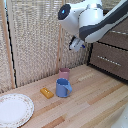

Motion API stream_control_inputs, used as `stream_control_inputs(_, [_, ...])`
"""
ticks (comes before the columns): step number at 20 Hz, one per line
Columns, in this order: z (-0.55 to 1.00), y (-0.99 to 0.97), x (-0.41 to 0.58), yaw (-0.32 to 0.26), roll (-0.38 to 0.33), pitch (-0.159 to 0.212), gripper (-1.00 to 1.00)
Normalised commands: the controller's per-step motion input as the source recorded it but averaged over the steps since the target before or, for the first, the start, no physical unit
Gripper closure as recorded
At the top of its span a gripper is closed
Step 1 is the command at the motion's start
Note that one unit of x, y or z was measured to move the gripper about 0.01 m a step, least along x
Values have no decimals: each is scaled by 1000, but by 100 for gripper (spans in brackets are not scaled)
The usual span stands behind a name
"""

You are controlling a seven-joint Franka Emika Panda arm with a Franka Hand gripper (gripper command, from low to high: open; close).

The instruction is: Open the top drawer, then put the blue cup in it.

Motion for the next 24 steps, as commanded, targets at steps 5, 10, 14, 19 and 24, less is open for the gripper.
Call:
stream_control_inputs(5, [0,-119,132,61,-375,-17,-100])
stream_control_inputs(10, [51,-284,87,37,-347,-46,-100])
stream_control_inputs(14, [170,-527,0,12,-285,-61,-100])
stream_control_inputs(19, [337,-686,10,-30,-155,-54,-100])
stream_control_inputs(24, [258,-725,0,-18,-86,-34,-100])
